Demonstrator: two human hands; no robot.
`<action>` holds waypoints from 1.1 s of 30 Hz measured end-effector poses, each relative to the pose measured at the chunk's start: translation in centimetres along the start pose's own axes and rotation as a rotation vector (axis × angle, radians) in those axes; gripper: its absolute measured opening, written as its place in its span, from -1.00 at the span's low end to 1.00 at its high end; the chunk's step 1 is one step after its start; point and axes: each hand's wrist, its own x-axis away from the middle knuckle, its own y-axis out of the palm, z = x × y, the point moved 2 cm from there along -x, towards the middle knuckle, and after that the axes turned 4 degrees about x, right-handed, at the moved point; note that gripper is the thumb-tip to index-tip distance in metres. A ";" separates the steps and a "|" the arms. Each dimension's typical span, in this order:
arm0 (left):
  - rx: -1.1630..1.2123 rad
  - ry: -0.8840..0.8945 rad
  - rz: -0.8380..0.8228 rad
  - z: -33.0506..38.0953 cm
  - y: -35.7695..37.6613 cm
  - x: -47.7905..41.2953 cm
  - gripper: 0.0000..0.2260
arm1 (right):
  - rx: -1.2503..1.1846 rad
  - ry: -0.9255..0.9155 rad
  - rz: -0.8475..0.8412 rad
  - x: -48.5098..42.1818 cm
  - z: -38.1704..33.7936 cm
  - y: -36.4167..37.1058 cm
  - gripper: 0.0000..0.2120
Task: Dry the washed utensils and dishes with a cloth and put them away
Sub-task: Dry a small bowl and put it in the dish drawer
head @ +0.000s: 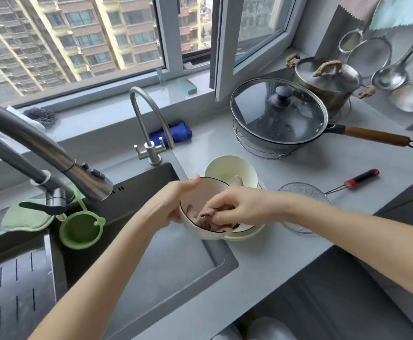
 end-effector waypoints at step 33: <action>-0.302 -0.062 -0.408 3.5 2.0 1.4 -0.82 | 0.568 0.076 0.781 0.3 -0.8 -2.6 -0.59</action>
